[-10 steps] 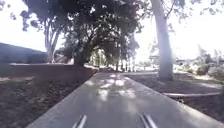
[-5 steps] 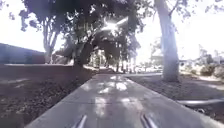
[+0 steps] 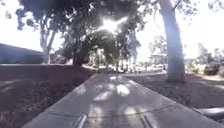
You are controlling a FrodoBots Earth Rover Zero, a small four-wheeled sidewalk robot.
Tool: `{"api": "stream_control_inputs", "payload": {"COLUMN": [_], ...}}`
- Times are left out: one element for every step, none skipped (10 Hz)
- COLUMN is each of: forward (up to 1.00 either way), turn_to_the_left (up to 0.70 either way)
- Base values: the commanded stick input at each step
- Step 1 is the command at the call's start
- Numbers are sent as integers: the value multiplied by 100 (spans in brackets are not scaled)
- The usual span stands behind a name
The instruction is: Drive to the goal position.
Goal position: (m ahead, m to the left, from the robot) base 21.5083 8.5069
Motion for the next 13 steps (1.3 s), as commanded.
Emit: {"api": "stream_control_inputs", "payload": {"forward": [100,100,100,100,100,100,100,100,100,100,100,100,100], "turn_to_the_left": [0,0,0,40,40,36,18,1,0,0,0,0,0]}}
